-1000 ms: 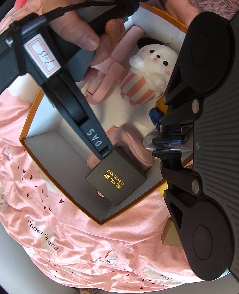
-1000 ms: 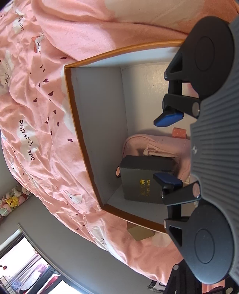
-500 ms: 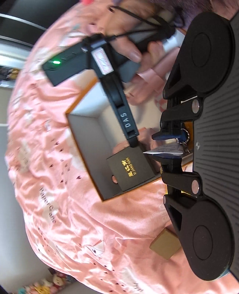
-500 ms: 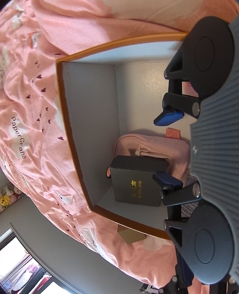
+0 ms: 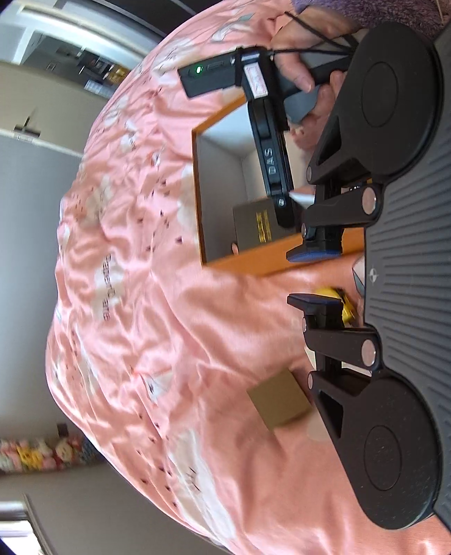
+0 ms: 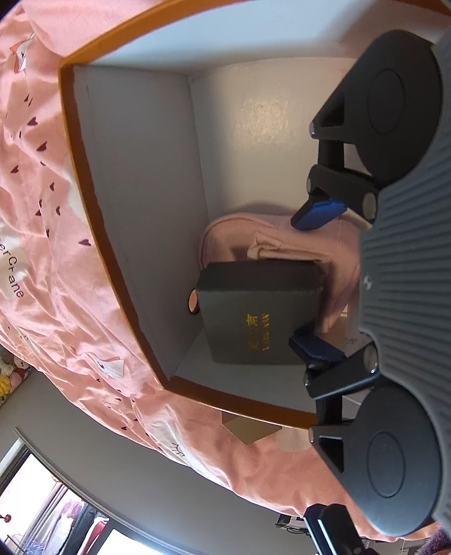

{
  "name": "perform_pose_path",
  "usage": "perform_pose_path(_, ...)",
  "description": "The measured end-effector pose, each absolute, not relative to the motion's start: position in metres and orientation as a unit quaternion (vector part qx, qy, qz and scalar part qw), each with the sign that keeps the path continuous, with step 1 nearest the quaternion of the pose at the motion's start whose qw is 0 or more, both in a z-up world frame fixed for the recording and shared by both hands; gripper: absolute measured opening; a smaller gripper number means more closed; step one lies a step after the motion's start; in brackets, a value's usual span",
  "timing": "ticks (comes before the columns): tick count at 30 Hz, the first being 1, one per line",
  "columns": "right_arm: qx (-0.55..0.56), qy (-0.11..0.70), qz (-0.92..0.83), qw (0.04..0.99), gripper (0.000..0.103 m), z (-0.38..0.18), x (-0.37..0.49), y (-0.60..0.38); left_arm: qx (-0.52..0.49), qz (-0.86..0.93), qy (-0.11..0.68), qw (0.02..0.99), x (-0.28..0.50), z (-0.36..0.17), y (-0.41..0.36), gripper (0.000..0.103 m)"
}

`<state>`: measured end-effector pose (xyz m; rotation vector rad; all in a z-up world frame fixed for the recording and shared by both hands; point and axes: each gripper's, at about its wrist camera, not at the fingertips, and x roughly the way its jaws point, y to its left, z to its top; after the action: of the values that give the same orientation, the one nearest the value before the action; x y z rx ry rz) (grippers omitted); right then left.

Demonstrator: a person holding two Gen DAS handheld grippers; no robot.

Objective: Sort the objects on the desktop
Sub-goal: 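Lower the grey jewelry box into the box with the right gripper while the left releases the card, then grasp the brown cardboard cube with the left gripper while the right reaches toward the white charger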

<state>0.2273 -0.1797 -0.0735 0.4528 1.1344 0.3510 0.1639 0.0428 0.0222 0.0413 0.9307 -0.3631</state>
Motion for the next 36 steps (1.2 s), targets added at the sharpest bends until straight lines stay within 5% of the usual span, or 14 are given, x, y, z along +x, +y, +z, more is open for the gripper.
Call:
perform_pose_path(21, 0.098, 0.454, 0.165, 0.870, 0.068, -0.003, 0.191, -0.148, -0.030, -0.092, 0.467, 0.879, 0.145, 0.016, 0.121, 0.022)
perform_pose_path(27, 0.071, 0.437, 0.217, 0.870, 0.053, 0.023, 0.189, -0.101, -0.049, -0.091, 0.465, 0.879, 0.151, 0.019, 0.136, 0.022)
perform_pose_path(31, 0.022, 0.437, 0.231, 0.869, 0.052, 0.023, 0.192, -0.057, -0.064, -0.087, 0.468, 0.877, 0.161, 0.017, 0.144, 0.022)
perform_pose_path(36, -0.020, 0.442, 0.231, 0.867, 0.052, 0.009, 0.199, -0.017, -0.111, -0.080, 0.464, 0.875, 0.178, 0.009, 0.157, 0.039)
